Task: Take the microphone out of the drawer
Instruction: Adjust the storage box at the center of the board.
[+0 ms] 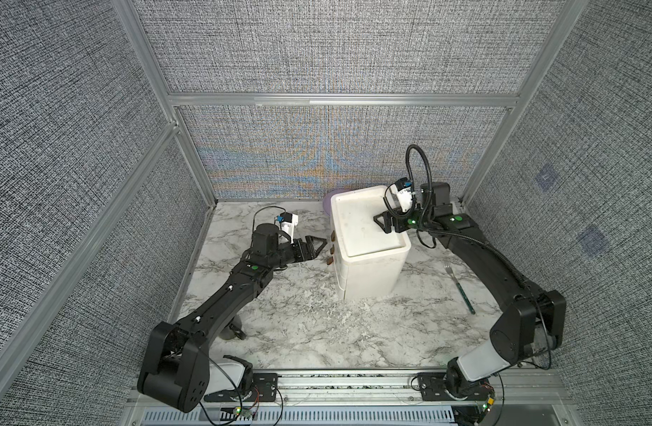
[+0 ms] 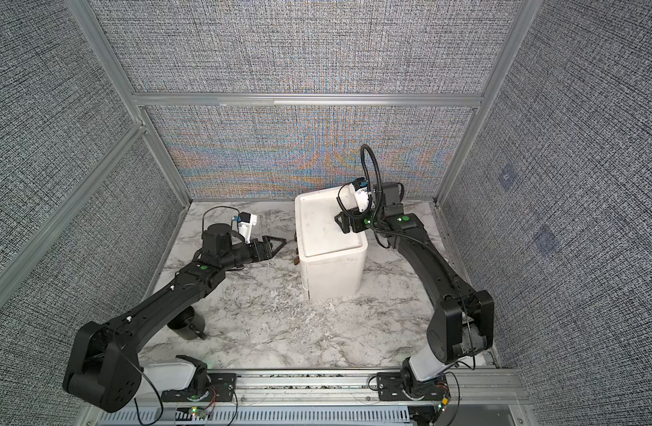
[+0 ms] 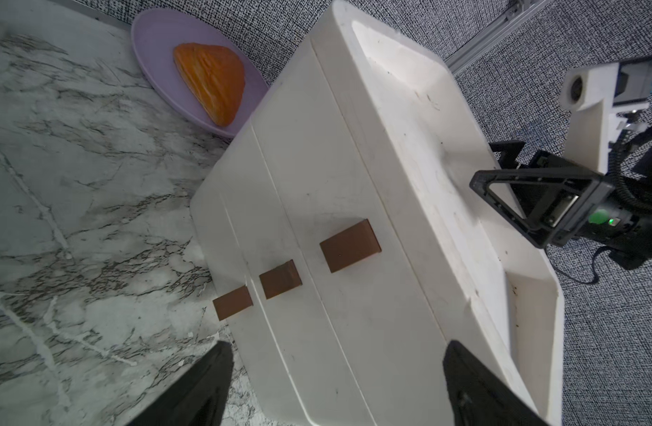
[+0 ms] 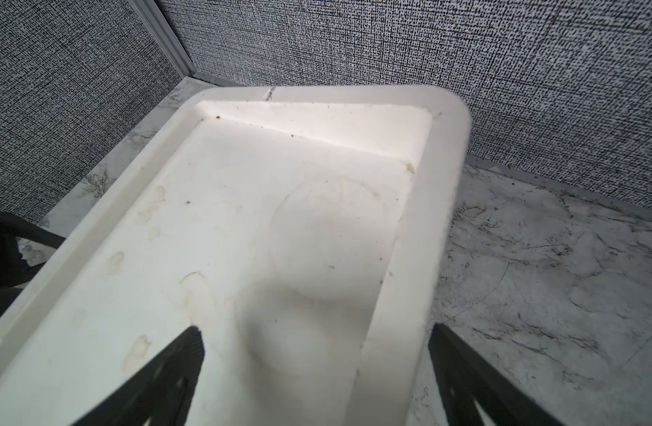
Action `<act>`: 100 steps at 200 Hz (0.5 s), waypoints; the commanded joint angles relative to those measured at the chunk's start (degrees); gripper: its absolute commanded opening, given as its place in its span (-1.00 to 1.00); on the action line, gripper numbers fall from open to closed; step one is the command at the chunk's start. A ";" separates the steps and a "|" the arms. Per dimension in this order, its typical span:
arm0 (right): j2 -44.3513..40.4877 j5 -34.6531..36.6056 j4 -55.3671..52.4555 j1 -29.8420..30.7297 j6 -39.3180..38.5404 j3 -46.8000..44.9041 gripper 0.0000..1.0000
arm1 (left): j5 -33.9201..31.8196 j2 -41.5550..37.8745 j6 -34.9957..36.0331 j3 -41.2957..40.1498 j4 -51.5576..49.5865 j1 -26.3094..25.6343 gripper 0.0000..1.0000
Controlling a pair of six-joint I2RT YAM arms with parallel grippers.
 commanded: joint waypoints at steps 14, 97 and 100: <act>0.70 -1.29 -0.33 0.21 -0.68 0.47 0.95 | -0.98 2.31 5.64 -0.18 4.15 0.12 0.55; 0.89 -2.06 -0.33 0.17 -1.21 0.87 0.95 | 0.09 5.97 16.39 1.29 3.92 0.07 0.46; 0.89 -2.10 -0.33 0.20 -1.21 0.94 0.95 | 0.10 5.89 16.81 1.16 4.21 0.07 0.46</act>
